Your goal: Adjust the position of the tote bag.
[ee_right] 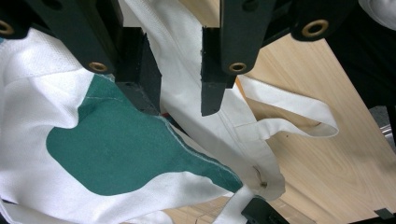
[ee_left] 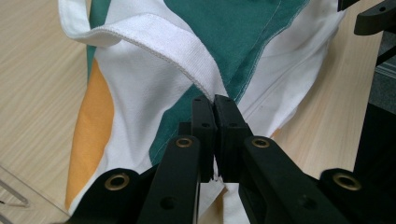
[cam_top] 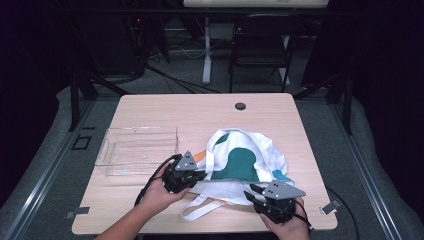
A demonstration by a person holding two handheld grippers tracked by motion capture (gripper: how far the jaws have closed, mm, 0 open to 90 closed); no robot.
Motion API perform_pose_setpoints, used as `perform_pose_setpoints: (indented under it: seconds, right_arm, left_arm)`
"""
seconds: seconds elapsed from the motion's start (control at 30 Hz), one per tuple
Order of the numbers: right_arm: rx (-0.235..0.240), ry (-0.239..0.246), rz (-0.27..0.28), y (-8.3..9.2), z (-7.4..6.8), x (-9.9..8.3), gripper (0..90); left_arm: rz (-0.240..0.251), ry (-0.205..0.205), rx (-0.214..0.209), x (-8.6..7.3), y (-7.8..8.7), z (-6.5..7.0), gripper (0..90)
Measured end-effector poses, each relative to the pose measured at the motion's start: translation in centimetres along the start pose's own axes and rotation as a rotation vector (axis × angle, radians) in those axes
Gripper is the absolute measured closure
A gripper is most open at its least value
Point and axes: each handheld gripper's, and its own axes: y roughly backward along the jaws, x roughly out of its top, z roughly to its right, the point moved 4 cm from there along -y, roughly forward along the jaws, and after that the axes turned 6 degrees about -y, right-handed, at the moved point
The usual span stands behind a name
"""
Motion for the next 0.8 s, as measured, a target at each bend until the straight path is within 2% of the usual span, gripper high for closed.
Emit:
perform_pose_setpoints:
  seconds: [0.2,0.43,0.6,0.8]
  right_arm:
    - [0.006,-0.015,0.006,0.1,0.2,0.2,68.2]
    - [0.022,-0.017,0.013,0.1,0.2,0.4,67.5]
    - [0.023,-0.036,-0.016,0.1,0.3,0.7,66.5]
    - [0.026,-0.028,-0.026,0.1,0.4,1.4,68.7]
  left_arm:
    - [-0.020,0.005,-0.008,0.4,0.2,-0.4,88.1]
    - [-0.016,0.018,-0.009,0.5,0.4,-0.5,88.1]
    - [-0.014,0.025,-0.011,0.7,0.6,-0.7,88.1]
    - [-0.015,0.035,-0.016,1.0,0.8,-1.1,88.1]
